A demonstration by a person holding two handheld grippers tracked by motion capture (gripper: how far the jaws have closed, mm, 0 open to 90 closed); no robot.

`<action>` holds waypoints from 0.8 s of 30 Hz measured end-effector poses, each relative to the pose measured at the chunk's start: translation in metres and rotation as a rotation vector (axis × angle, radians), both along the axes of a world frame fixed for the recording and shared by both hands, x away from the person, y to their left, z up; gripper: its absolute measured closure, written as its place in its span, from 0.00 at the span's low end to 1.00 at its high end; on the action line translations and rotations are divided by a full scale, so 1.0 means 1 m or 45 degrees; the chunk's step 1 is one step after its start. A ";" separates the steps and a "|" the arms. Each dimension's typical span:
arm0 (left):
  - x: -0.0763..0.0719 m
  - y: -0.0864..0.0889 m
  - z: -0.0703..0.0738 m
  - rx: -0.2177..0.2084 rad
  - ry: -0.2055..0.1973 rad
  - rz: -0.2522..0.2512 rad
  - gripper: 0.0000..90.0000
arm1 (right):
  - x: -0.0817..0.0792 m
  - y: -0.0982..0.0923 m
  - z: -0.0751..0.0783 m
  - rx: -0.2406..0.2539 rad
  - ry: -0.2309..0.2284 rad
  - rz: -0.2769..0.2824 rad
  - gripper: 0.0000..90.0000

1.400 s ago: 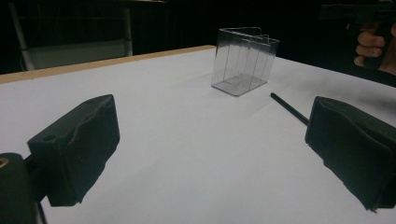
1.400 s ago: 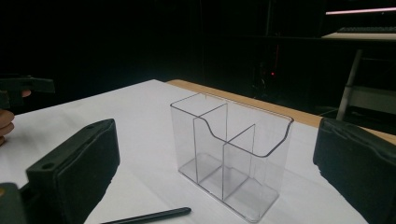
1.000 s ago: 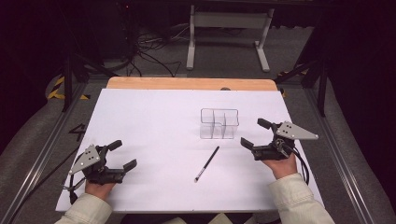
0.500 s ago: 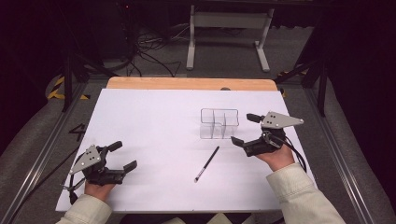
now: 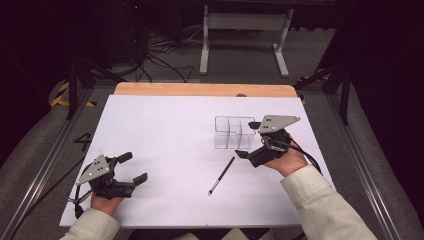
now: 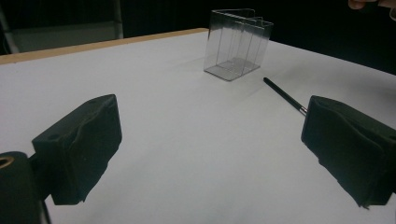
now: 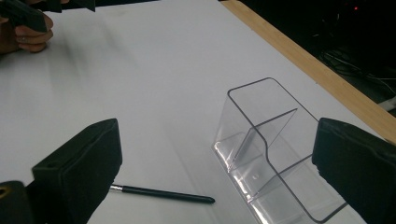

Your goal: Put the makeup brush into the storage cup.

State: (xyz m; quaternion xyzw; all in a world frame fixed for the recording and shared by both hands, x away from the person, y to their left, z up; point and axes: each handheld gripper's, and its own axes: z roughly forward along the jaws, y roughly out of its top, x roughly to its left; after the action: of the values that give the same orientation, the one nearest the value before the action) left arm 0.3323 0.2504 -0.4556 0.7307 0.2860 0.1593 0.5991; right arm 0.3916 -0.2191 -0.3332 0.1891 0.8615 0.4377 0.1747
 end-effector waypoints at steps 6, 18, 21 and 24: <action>0.000 0.000 0.000 0.003 0.004 -0.004 0.06 | 0.003 0.009 0.001 -0.050 0.020 0.042 0.03; -0.001 -0.001 0.000 0.003 0.004 -0.003 0.06 | 0.009 0.026 0.002 -0.135 0.050 0.094 0.05; -0.001 -0.001 0.000 0.008 -0.001 0.000 0.06 | 0.010 0.030 -0.001 -0.165 0.065 0.109 0.06; -0.001 0.000 0.000 0.015 -0.003 -0.002 0.06 | 0.012 0.036 -0.006 -0.216 0.091 0.136 0.08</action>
State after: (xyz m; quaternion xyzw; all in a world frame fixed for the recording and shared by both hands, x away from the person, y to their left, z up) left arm 0.3316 0.2499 -0.4556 0.7342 0.2837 0.1615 0.5954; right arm 0.4035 -0.1835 -0.3390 0.1428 0.9100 0.3649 0.1357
